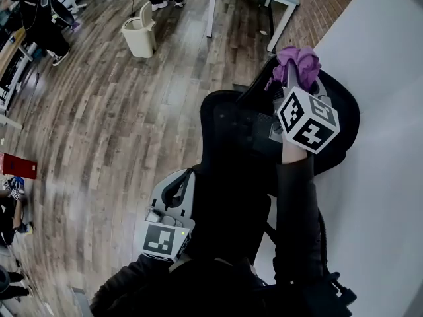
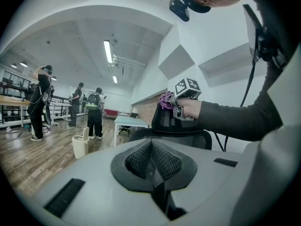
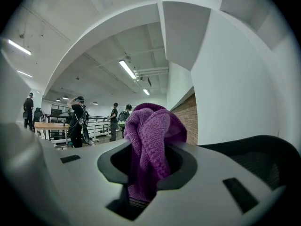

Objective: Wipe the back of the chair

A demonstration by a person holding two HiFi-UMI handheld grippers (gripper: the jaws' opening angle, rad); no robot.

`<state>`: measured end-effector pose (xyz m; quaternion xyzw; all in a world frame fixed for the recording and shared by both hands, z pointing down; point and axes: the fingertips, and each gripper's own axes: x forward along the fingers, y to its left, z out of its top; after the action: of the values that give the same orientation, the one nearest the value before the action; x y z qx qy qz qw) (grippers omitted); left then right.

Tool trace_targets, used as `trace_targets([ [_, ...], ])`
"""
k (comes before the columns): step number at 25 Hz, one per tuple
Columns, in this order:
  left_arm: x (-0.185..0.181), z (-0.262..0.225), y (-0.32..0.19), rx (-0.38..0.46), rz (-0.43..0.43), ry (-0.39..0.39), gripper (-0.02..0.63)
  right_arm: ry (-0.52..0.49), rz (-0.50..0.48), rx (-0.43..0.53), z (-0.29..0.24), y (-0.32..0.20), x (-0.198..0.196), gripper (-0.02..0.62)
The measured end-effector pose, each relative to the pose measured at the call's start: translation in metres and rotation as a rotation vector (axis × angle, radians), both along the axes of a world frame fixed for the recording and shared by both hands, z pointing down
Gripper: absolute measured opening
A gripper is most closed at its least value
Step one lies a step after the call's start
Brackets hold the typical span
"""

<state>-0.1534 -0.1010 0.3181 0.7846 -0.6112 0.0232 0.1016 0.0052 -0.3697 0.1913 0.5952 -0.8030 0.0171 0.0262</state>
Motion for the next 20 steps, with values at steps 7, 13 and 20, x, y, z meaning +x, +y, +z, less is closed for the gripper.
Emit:
trace_targets([
  [7,-0.014,-0.005,0.008,-0.003,-0.039,0.0,0.008,-0.012,-0.056,0.016,-0.009,0.002,-0.03,0.101],
  [13,-0.009,-0.006,0.011,0.033,-0.044,0.036,0.008,-0.013,-0.066,0.034,-0.003,0.009,-0.033,0.1],
  [20,-0.003,-0.002,0.009,0.005,-0.021,0.017,0.008,-0.029,-0.084,0.042,0.009,0.03,-0.038,0.098],
])
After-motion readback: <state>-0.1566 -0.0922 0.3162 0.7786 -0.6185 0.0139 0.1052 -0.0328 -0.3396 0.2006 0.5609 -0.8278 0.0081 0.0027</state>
